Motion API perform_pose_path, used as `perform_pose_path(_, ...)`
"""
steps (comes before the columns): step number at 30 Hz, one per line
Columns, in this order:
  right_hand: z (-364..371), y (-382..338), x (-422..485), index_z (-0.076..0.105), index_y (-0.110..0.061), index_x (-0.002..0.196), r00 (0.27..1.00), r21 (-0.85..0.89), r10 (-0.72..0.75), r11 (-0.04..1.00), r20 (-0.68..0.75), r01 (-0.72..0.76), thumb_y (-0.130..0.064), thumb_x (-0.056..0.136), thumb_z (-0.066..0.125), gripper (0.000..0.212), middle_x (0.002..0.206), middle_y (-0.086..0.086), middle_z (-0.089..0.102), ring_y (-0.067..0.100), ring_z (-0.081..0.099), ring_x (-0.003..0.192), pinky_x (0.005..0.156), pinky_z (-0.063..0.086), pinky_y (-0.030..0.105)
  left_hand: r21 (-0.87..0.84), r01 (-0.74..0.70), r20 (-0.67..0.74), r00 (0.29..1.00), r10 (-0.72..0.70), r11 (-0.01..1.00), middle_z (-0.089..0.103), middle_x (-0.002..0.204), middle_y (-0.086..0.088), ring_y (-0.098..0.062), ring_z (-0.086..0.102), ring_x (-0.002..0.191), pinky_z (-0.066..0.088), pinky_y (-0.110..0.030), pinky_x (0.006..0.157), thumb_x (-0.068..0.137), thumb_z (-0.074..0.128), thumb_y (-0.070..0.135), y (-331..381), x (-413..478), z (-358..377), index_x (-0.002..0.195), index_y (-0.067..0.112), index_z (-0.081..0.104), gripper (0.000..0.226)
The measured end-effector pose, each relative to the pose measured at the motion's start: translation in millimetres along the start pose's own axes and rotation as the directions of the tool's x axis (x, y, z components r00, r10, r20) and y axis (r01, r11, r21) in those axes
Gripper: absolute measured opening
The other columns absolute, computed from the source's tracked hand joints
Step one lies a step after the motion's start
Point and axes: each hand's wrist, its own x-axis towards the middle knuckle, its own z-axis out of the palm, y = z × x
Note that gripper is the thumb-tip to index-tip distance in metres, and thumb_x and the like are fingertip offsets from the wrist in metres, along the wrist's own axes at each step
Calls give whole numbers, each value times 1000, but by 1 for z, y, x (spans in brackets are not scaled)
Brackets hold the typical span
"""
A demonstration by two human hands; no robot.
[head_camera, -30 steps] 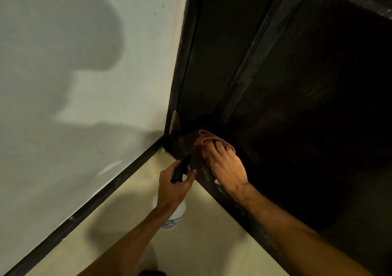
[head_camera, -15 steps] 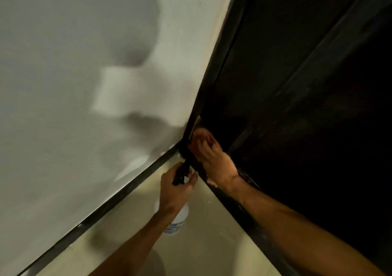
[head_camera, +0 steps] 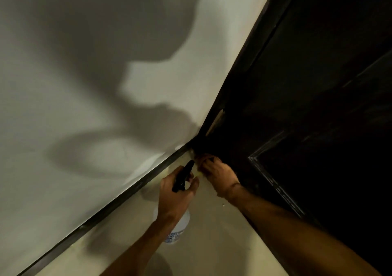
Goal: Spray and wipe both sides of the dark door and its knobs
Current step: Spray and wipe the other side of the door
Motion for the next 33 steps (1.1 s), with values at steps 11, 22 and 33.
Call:
perform_pose_path(11, 29, 0, -55, 42, -23, 154, 985, 304, 74, 953, -157, -23, -18, 104, 26, 53, 157, 3, 41, 16, 39, 140, 112, 31, 24, 50, -105, -28, 994, 107, 993, 69, 77, 8, -16, 65, 70, 50, -13, 63, 86, 81, 10, 3, 2, 8, 82, 16, 68, 15)
perform_pose_path(22, 64, -16, -141, 56, -22, 142, 992, 482, 102, 875, -73, -54, -17, 106, 40, 40, 144, 0, 51, 23, 54, 128, 103, 46, 32, 23, -24, 21, 1000, 23, 999, 72, 86, 11, 0, 64, 67, 49, -14, 66, 88, 82, 18, -14, -32, 18, 86, 22, 69, 13)
perform_pose_path(33, 74, -26, -188, 33, -10, 158, 993, -25, -97, 995, 66, 99, -21, 105, 43, 55, 164, 11, 27, 33, 35, 145, 117, 34, 33, 14, -132, 51, 990, 131, 991, 72, 82, 10, -2, 69, 84, 50, -7, 78, 87, 81, 9, 0, -54, 42, 91, 16, 71, 14)
